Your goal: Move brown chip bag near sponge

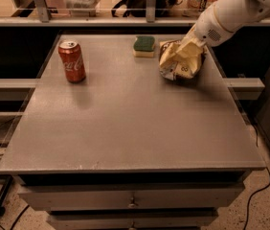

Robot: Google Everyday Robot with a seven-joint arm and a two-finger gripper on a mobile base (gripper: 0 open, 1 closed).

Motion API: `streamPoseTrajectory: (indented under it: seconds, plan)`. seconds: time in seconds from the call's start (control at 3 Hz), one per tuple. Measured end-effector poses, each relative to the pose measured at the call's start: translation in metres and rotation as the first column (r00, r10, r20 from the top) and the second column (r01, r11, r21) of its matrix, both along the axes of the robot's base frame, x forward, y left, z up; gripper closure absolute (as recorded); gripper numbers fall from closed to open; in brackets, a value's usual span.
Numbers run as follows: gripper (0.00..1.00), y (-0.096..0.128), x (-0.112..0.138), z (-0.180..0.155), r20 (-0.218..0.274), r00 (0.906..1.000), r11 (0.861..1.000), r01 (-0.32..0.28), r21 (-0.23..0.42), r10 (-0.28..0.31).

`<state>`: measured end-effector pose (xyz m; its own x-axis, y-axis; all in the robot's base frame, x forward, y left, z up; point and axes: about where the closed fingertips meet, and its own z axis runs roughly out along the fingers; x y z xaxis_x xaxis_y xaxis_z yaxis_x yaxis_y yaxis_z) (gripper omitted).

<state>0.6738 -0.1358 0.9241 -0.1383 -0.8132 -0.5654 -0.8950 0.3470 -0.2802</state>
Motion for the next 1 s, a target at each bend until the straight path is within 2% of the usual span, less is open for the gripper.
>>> streamPoseTrajectory:
  seconds: [0.33, 0.67, 1.0]
  plan:
    - [0.35, 0.015, 0.010, -0.009, -0.020, 0.9995, 1.000, -0.026, 0.015, 0.026]
    - [0.12, 0.023, 0.024, -0.021, -0.085, 0.9956, 0.997, -0.034, 0.063, 0.040]
    - [0.00, 0.024, 0.027, -0.018, -0.080, 0.9960, 0.997, -0.036, 0.068, 0.041]
